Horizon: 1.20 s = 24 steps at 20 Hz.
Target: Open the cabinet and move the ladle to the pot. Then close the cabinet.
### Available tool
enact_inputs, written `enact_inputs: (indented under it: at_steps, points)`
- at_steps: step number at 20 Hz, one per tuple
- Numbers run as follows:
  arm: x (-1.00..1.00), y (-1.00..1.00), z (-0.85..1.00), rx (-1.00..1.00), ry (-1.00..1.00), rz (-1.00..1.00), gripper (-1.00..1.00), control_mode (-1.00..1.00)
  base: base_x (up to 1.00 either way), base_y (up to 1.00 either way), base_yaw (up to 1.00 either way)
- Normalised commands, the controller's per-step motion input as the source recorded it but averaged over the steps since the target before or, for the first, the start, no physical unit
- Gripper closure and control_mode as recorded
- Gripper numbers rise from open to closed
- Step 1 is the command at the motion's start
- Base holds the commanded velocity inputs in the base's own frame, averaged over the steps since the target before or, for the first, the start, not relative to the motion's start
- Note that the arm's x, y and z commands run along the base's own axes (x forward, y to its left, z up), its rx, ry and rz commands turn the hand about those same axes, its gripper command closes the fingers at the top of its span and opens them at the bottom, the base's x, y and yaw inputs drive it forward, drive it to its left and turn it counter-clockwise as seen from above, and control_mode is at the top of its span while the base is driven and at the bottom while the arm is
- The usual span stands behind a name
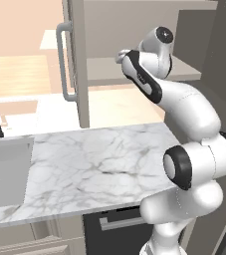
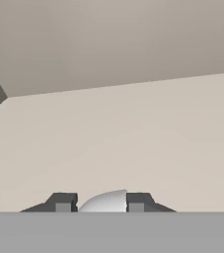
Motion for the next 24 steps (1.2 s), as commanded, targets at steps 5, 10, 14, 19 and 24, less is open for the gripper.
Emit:
enact_inputs:
  at_steps: [5, 10, 14, 19, 24]
  points:
    - [-0.85, 0.05, 0.0, 0.0, -0.07, 0.0, 1.0, -1.0, 0.0, 0.0, 0.0]
    - [-1.0, 0.03, 0.18, 0.0, -0.08, 0.0, 1.0, -1.0, 0.0, 0.0, 0.0]
    - [-1.0, 0.01, 0.5, 0.0, -0.01, 0.0, 1.0, -1.0, 0.0, 0.0, 0.0]
    - [-1.0, 0.1, 0.39, 0.0, 0.01, 0.0, 1.0, -1.0, 0.0, 0.0, 0.0]
    - [-0.89, 0.31, 0.13, 0.0, 0.09, 0.0, 1.0, -1.0, 0.0, 0.0, 0.0]
